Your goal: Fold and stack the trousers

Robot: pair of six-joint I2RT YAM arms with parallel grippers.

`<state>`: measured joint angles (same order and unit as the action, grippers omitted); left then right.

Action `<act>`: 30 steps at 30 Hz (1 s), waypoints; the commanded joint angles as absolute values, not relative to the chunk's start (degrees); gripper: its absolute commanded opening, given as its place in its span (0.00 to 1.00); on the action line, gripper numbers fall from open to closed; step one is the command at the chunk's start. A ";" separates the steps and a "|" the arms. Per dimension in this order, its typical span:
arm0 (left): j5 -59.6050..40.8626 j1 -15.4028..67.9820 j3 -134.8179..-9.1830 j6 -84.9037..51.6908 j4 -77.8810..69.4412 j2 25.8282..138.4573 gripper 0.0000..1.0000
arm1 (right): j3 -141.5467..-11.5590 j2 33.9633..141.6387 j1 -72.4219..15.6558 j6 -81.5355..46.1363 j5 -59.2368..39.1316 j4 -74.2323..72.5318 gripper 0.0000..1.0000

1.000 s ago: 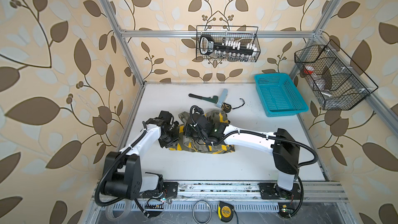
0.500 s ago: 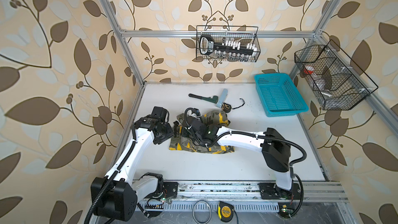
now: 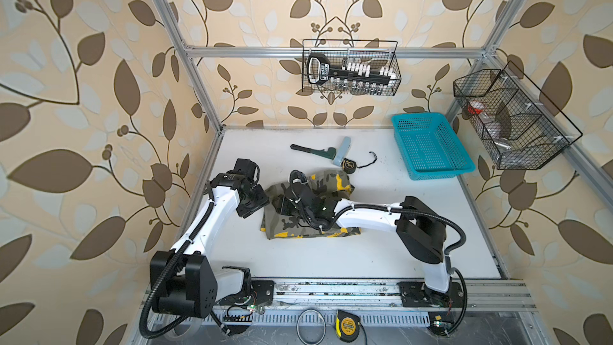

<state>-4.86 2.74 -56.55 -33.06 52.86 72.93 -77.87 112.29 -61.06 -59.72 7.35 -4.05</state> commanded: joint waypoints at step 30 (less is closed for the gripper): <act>-14.82 3.15 -69.88 -26.89 46.00 97.45 0.00 | -31.17 91.15 -45.52 -49.71 -4.75 -12.92 0.35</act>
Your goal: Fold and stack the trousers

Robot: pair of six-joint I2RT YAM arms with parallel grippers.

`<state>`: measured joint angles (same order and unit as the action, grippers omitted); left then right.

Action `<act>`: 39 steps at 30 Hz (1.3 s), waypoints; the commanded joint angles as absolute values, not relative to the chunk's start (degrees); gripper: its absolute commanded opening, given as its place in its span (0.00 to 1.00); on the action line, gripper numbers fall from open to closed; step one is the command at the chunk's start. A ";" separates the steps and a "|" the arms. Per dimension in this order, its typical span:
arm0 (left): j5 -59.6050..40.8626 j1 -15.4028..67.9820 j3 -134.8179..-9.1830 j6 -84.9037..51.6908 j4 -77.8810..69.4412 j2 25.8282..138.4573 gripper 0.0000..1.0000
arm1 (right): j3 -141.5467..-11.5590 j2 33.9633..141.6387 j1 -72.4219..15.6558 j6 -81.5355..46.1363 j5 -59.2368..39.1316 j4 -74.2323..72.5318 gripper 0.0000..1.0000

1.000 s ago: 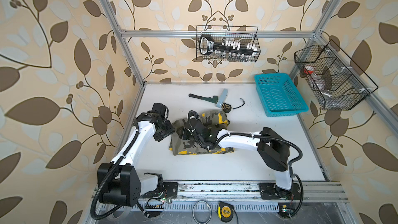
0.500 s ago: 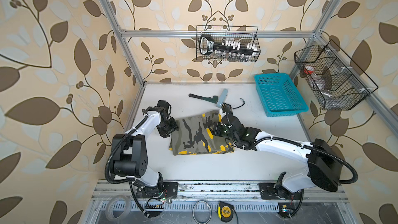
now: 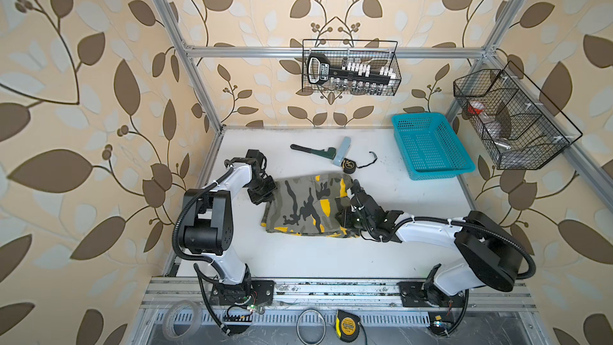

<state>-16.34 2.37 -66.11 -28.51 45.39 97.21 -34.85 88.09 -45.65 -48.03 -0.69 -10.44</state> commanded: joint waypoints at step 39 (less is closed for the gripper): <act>0.45 6.18 -94.01 -20.25 52.64 116.83 0.13 | -35.28 101.55 -29.37 -39.25 -7.77 -18.08 0.33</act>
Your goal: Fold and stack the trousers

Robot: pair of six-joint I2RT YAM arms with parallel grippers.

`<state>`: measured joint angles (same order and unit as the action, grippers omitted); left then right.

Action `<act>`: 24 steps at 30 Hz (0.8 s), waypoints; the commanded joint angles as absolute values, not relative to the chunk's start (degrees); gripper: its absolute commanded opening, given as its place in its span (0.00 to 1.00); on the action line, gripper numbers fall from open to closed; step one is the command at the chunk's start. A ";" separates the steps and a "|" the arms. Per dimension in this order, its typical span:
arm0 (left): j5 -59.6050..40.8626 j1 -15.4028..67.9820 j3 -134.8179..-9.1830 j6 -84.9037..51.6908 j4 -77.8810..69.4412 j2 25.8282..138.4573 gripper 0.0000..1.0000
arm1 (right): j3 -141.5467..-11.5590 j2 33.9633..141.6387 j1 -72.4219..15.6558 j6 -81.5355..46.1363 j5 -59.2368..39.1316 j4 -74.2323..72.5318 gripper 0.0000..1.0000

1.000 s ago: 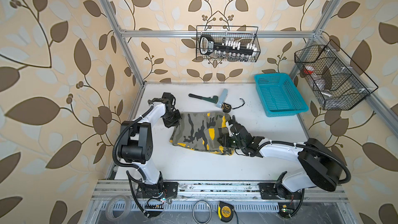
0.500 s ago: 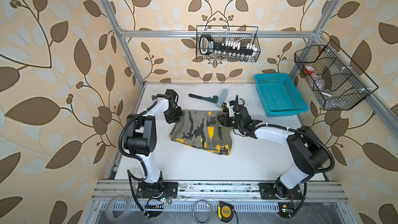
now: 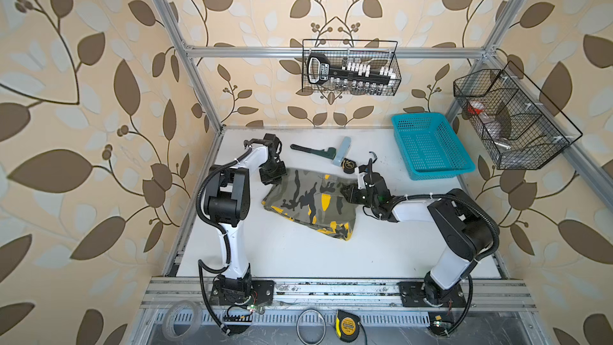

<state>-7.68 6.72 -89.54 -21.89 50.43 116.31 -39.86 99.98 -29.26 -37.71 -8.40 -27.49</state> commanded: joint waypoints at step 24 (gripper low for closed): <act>-4.25 28.86 -61.76 -51.20 47.64 84.55 0.57 | -27.72 94.36 -46.96 -65.87 -0.87 -25.29 0.39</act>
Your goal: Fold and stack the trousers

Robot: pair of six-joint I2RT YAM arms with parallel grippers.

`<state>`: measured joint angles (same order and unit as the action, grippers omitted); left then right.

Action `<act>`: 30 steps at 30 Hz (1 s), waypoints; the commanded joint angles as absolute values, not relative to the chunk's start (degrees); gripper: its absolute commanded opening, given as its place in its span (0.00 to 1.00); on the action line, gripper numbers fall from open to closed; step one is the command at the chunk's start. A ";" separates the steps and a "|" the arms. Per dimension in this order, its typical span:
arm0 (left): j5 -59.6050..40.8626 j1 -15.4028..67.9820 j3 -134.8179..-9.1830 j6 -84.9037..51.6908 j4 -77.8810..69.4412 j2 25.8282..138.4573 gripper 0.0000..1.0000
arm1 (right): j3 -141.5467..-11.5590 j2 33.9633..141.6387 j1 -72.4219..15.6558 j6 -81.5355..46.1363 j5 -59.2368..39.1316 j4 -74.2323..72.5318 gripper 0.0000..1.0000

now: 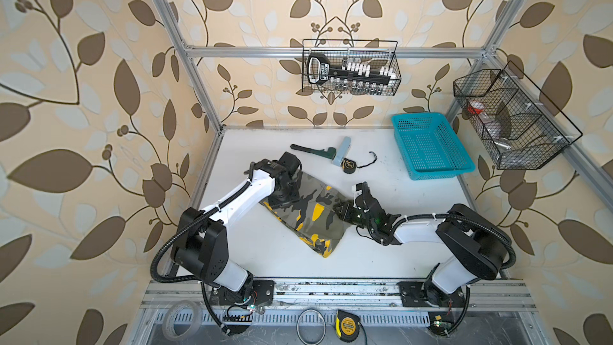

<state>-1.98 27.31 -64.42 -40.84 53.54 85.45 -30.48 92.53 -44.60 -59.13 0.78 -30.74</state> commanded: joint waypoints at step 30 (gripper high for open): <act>8.43 14.17 -70.62 -32.22 45.35 108.12 0.56 | -38.69 101.96 -55.99 -68.39 -5.71 -37.23 0.47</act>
<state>1.17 16.32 -67.59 -36.49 47.35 104.75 -36.88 103.07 -55.13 -71.85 -4.10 -45.01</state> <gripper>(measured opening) 0.563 0.469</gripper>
